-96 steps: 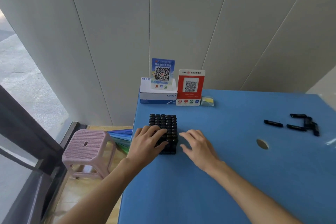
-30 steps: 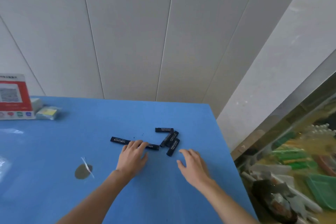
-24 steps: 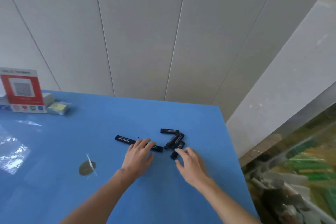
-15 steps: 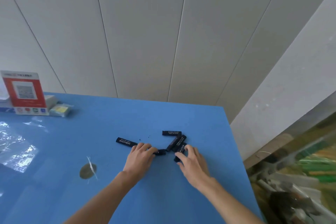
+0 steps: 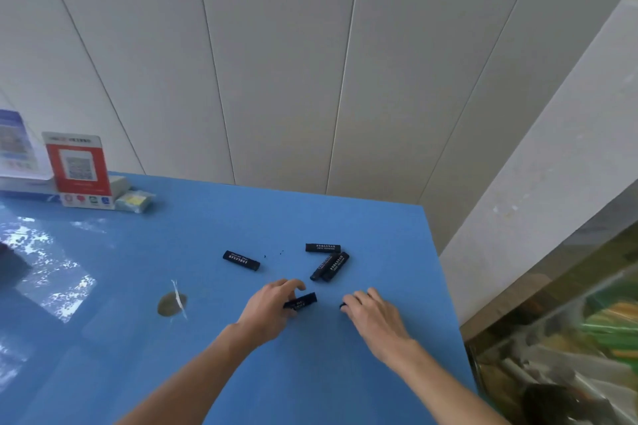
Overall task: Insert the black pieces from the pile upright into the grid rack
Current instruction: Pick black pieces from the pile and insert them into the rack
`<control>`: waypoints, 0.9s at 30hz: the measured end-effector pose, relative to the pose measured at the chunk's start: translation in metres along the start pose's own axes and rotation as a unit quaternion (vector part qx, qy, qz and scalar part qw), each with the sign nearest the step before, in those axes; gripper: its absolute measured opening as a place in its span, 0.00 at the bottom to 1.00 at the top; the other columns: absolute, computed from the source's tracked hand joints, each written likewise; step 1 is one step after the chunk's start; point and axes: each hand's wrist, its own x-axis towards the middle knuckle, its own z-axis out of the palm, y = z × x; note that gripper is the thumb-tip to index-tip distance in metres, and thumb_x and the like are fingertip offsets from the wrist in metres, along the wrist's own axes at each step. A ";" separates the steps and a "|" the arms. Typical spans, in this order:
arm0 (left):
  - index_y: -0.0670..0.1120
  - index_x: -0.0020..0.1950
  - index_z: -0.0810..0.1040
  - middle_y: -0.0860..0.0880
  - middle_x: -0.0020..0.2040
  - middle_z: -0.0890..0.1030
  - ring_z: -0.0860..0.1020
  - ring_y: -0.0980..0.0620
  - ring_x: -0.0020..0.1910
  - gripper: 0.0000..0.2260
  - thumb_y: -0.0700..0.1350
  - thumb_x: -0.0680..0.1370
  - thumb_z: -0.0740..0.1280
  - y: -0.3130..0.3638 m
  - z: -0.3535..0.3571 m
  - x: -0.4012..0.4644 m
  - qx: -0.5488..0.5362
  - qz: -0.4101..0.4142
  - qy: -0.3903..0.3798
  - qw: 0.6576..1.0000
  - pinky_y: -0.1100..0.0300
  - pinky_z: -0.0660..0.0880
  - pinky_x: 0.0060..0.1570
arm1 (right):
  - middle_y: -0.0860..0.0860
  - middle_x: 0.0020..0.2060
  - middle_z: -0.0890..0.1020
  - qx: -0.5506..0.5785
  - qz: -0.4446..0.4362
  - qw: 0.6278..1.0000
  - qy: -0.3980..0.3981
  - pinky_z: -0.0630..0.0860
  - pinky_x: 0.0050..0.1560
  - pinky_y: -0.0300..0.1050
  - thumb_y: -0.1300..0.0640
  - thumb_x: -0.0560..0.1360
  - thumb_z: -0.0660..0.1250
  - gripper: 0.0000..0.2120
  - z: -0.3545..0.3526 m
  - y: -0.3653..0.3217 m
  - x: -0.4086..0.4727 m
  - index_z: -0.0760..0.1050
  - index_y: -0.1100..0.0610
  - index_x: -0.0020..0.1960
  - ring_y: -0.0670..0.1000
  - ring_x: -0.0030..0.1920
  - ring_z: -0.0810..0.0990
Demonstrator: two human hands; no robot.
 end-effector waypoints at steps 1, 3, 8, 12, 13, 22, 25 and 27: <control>0.54 0.64 0.69 0.52 0.54 0.74 0.72 0.52 0.49 0.19 0.41 0.75 0.66 0.005 0.002 -0.007 -0.008 -0.009 -0.002 1.000 0.58 0.71 0.47 | 0.43 0.29 0.75 0.003 -0.006 1.000 0.013 0.57 0.22 0.40 0.50 0.62 0.79 0.17 -0.003 0.002 -0.005 0.71 0.50 0.39 0.48 0.32 0.73; 0.53 0.64 0.70 0.51 0.54 0.74 0.73 0.51 0.49 0.18 0.41 0.75 0.66 0.017 0.008 -0.020 -0.020 -0.026 0.000 0.999 0.58 0.71 0.49 | 0.48 0.39 0.80 0.055 0.001 0.998 0.018 0.64 0.30 0.45 0.50 0.76 0.66 0.07 -0.009 0.007 -0.016 0.72 0.54 0.48 0.53 0.42 0.76; 0.53 0.60 0.74 0.52 0.52 0.73 0.73 0.52 0.46 0.16 0.40 0.75 0.67 0.042 0.020 -0.050 -0.056 -0.054 0.027 0.997 0.57 0.72 0.49 | 0.48 0.50 0.78 0.188 0.048 0.980 0.040 0.64 0.41 0.44 0.47 0.81 0.54 0.13 -0.021 0.016 -0.050 0.72 0.54 0.55 0.51 0.53 0.72; 0.53 0.59 0.74 0.54 0.51 0.73 0.73 0.52 0.45 0.15 0.41 0.74 0.68 0.058 0.027 -0.074 -0.079 -0.063 0.056 0.993 0.57 0.72 0.48 | 0.48 0.49 0.78 0.279 0.067 0.958 0.031 0.68 0.45 0.42 0.46 0.77 0.62 0.14 -0.020 0.019 -0.067 0.74 0.53 0.57 0.50 0.53 0.73; 0.53 0.59 0.74 0.55 0.51 0.73 0.72 0.53 0.45 0.15 0.41 0.74 0.68 0.061 0.028 -0.080 -0.083 -0.064 0.068 0.992 0.58 0.72 0.47 | 0.47 0.48 0.77 0.298 0.062 0.952 0.040 0.68 0.45 0.41 0.46 0.76 0.64 0.14 -0.020 0.017 -0.069 0.75 0.53 0.58 0.50 0.52 0.74; 0.58 0.54 0.71 0.57 0.48 0.77 0.76 0.56 0.40 0.17 0.39 0.72 0.70 0.052 0.019 -0.135 -0.160 -0.093 0.117 0.976 0.58 0.76 0.44 | 0.44 0.34 0.77 0.460 0.046 0.886 0.033 0.71 0.35 0.37 0.50 0.68 0.75 0.09 -0.048 -0.031 -0.074 0.76 0.49 0.42 0.44 0.32 0.72; 0.58 0.60 0.68 0.56 0.48 0.77 0.78 0.56 0.36 0.22 0.39 0.73 0.70 0.041 0.006 -0.150 -0.192 -0.090 0.124 0.969 0.62 0.76 0.39 | 0.44 0.36 0.75 0.469 0.036 0.882 0.023 0.74 0.41 0.42 0.51 0.68 0.75 0.12 -0.056 -0.051 -0.071 0.77 0.49 0.49 0.45 0.34 0.72; 0.60 0.63 0.67 0.55 0.48 0.76 0.79 0.55 0.35 0.24 0.38 0.74 0.69 0.030 -0.003 -0.162 -0.206 -0.082 0.129 0.967 0.65 0.76 0.37 | 0.44 0.35 0.74 0.464 0.023 0.885 0.017 0.74 0.40 0.42 0.51 0.69 0.74 0.11 -0.061 -0.068 -0.067 0.77 0.48 0.50 0.46 0.34 0.72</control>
